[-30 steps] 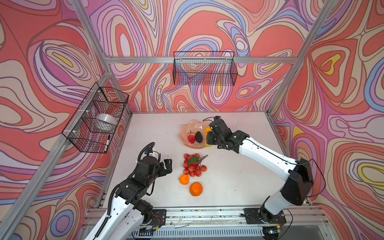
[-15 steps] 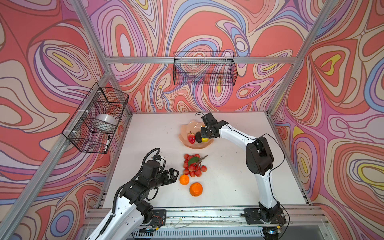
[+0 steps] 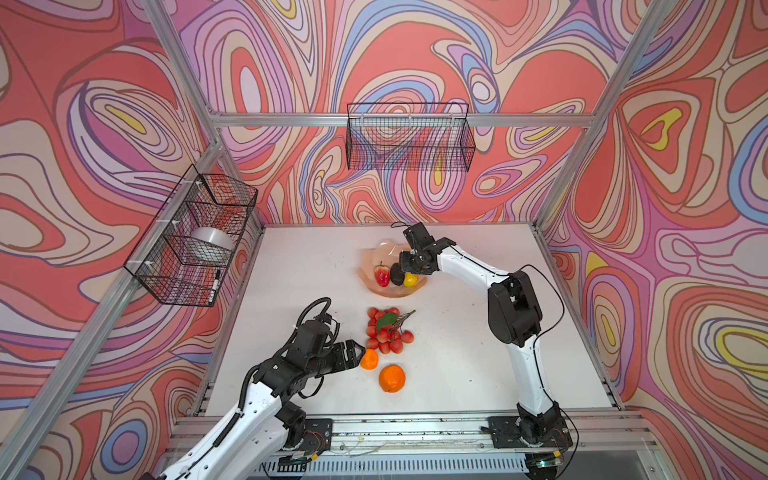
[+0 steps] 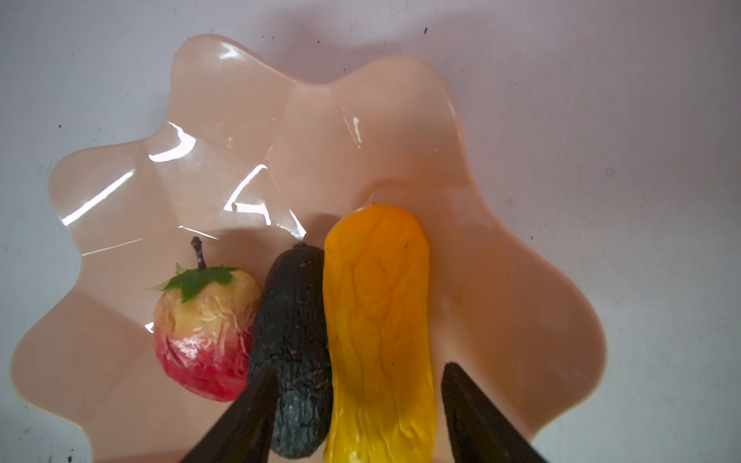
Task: Place and organize the fake fruits in the fruit bowl
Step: 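Place the yellow fruit in the bowl beside the avocado with the right gripper, then grasp the small tangerine with the left gripper while the right gripper withdraws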
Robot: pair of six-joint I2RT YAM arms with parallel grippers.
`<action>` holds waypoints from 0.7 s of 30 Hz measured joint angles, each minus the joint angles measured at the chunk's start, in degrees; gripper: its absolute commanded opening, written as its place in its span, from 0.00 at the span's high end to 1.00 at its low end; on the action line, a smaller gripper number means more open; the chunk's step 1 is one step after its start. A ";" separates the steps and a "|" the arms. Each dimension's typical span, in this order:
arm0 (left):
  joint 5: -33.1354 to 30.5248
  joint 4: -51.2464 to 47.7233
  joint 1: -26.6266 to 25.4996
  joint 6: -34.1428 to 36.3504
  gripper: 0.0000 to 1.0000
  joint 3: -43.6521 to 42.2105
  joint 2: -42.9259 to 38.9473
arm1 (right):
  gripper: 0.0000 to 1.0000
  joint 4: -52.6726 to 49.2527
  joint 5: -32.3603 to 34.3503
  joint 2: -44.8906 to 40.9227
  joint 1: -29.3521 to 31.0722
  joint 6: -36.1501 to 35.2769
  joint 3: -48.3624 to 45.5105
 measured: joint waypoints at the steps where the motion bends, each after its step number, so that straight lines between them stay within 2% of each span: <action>1: -0.11 0.61 -0.66 -0.17 0.14 -0.15 0.66 | 0.29 0.46 0.13 -0.92 -0.02 0.07 -0.94; 4: -0.72 2.62 -3.56 -0.61 0.14 -0.28 3.67 | 0.24 2.99 0.46 -8.33 -0.02 0.39 -8.70; 8: -2.14 5.29 -7.13 -1.01 0.14 -0.22 9.40 | 0.14 9.38 0.39 -26.32 -0.02 1.42 -24.59; 12: -4.02 7.08 -8.96 -1.44 0.14 -0.17 14.71 | 0.13 15.54 -0.37 -42.25 -0.02 2.80 -37.77; 15: -5.14 9.46 -9.22 -2.14 0.17 -0.17 17.55 | 0.13 17.44 -0.63 -49.81 -0.02 4.28 -46.95; 17: -5.68 11.50 -9.22 -2.58 0.25 -0.15 19.61 | 0.13 17.14 -0.48 -52.72 -0.02 5.44 -51.76; 19: -5.92 13.16 -9.22 -3.04 0.38 -0.02 21.70 | 0.13 16.59 -0.31 -54.75 -0.04 6.51 -55.36; 21: -6.05 14.23 -9.27 -3.39 0.56 0.37 23.58 | 0.13 15.93 0.00 -56.65 -0.02 7.58 -58.21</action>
